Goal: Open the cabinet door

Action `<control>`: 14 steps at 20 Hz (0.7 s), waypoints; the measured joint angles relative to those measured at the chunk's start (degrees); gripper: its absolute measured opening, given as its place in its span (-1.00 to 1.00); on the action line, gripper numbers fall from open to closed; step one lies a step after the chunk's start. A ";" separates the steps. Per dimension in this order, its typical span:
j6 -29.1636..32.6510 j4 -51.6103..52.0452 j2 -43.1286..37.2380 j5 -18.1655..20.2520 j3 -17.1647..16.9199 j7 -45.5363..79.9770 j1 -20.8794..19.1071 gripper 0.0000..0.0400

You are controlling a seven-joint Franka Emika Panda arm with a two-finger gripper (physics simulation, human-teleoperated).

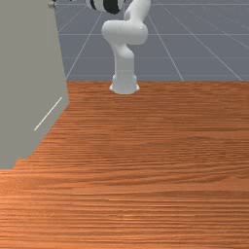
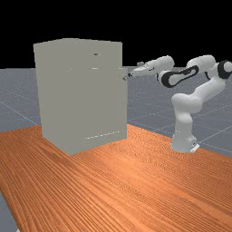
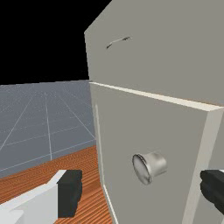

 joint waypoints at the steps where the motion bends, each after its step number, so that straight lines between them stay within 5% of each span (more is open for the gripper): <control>1: -0.02 -0.14 -0.26 0.01 -0.06 0.02 -0.19 1.00; 14: 0.84 5.35 6.75 -0.03 -5.46 -2.81 0.36 1.00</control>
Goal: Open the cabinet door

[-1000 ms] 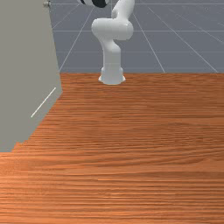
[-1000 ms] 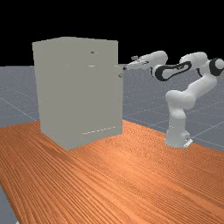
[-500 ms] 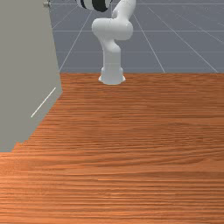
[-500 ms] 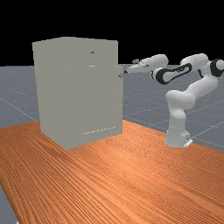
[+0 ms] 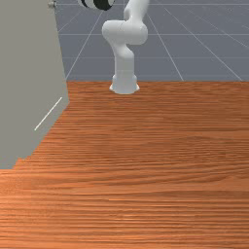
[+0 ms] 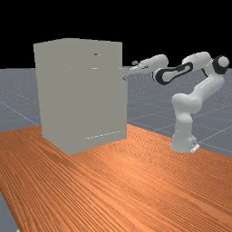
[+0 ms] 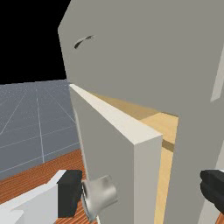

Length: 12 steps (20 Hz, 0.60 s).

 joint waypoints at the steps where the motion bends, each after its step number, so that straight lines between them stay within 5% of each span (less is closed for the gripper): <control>1: 0.04 0.19 0.69 0.03 0.07 0.03 0.26 1.00; 4: 0.22 3.29 5.53 0.04 3.17 0.97 0.62 1.00; 5: 0.29 3.75 6.29 0.31 3.34 1.28 -0.06 0.22; 6: 1.00 3.78 6.71 0.48 3.45 1.45 -0.42 -0.20; 9: 2.01 1.76 4.49 0.35 4.44 1.55 0.76 -0.15; 12: 2.29 -2.13 -0.06 0.65 10.68 5.05 1.49 -0.26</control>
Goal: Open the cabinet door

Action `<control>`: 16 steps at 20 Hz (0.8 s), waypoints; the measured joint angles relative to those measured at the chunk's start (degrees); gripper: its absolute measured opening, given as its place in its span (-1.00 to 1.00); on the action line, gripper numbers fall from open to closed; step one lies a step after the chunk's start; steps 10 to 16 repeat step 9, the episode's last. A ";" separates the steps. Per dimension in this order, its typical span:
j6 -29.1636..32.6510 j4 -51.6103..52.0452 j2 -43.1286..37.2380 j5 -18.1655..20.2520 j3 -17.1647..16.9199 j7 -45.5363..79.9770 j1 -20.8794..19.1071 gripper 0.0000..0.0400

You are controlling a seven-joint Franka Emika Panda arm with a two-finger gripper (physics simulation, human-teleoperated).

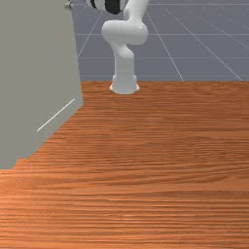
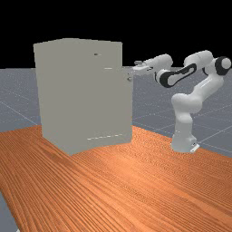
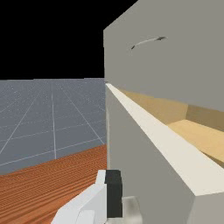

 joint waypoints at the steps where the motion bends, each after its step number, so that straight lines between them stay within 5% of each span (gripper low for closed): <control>1: -0.04 -0.58 -0.64 0.35 2.37 1.58 0.08 -0.24; 3: -0.11 -1.12 -1.22 1.09 6.03 4.26 0.52 -0.18; 4: -0.15 -1.22 -1.34 1.43 8.08 5.63 0.91 0.54; 5: -0.18 -1.29 -1.42 1.54 9.52 6.47 1.10 1.00; 9: 0.44 -0.40 0.33 2.77 16.53 10.90 1.28 1.00; 16: 0.44 -0.40 0.33 2.77 16.53 10.90 1.28 1.00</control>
